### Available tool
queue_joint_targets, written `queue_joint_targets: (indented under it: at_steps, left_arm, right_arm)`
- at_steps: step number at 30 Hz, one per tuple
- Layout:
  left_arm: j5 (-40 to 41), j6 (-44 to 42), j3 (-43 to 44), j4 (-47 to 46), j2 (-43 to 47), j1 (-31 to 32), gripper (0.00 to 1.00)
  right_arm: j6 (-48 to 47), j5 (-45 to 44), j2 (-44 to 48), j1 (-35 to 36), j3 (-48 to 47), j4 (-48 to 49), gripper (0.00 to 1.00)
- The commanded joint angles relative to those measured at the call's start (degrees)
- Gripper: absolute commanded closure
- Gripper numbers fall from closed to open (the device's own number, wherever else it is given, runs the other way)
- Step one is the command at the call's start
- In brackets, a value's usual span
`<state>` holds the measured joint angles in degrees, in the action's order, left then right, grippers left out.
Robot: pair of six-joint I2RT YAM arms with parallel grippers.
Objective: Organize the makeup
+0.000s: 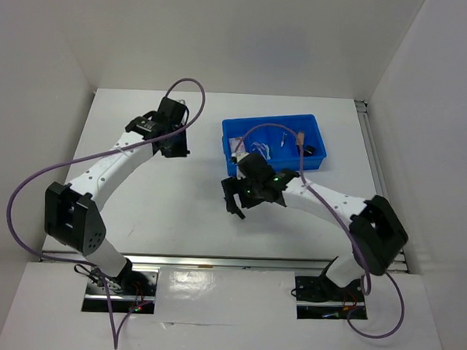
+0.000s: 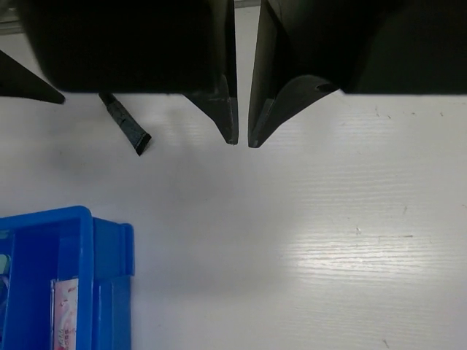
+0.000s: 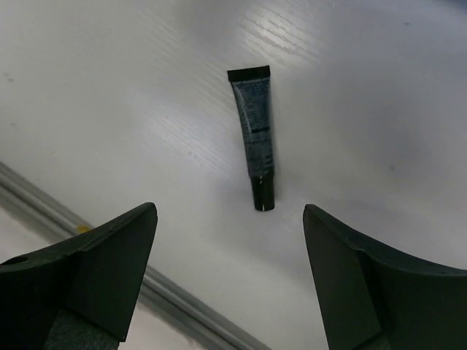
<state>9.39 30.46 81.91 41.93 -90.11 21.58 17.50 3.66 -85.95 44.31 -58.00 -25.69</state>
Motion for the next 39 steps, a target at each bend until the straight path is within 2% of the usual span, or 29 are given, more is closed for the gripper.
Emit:
queue_joint_targets:
  at_steps: [1, 6, 10, 14, 15, 19, 25, 29, 30, 33, 39]
  left_arm:
    - [-3.23, 1.1, -0.34, 1.22, 1.16, 0.56, 0.75]
    - [-3.76, 1.1, -2.28, 1.22, 2.21, -0.48, 0.75]
    - [-4.29, 1.1, -2.81, 0.69, 2.21, -0.49, 0.75]
    - [-4.29, 1.1, -2.28, 1.4, 2.21, -1.02, 0.75]
    - [-4.29, 1.1, -2.28, 1.4, 2.21, -1.02, 0.75]
    - [-2.19, 0.57, -2.89, 1.92, 3.53, -1.02, 0.75]
    - [-2.18, -0.05, -2.9, 1.4, 5.9, -1.02, 0.75]
    - [-2.8, -0.05, -2.9, 0.88, 7.04, -1.54, 0.75]
    - [-2.8, -0.05, -2.9, 0.87, 7.05, -1.54, 0.75]
    - [-2.8, -0.05, -2.9, 0.87, 7.58, -2.07, 0.75]
    - [-2.8, -0.57, -3.51, 1.4, 8.19, -2.07, 0.75]
  right_arm:
    - [-4.22, -6.63, -6.14, 3.57, -4.57, 2.4, 0.12]
    - [-4.84, -11.56, -15.1, 6.3, -7.39, 3.02, 0.14]
    - [-4.23, -15.96, -19.6, 7.53, -8.62, 1.79, 0.26]
    - [-3.7, -15.97, -20.13, 8.33, -9.33, 1.08, 0.47]
    - [-3.7, -15.01, -20.13, 8.33, -9.33, 1.69, 0.61]
    - [-2.29, -15.0, -18.39, 8.33, -12.3, 0.3, 0.86]
    - [-3.34, -20.87, -9.08, 3.42, -19.51, -2.51, 0.88]
    - [-2.82, -22.99, -8.53, -7.11, -25.31, -3.05, 0.88]
    - [-2.82, -23.0, -9.49, -11.49, -26.72, -3.05, 0.88]
    - [-3.96, -23.0, -14.49, -17.83, -32.17, -3.05, 0.88]
    - [-6.86, -24.76, -26.53, -23.48, -42.19, -1.03, 0.87]
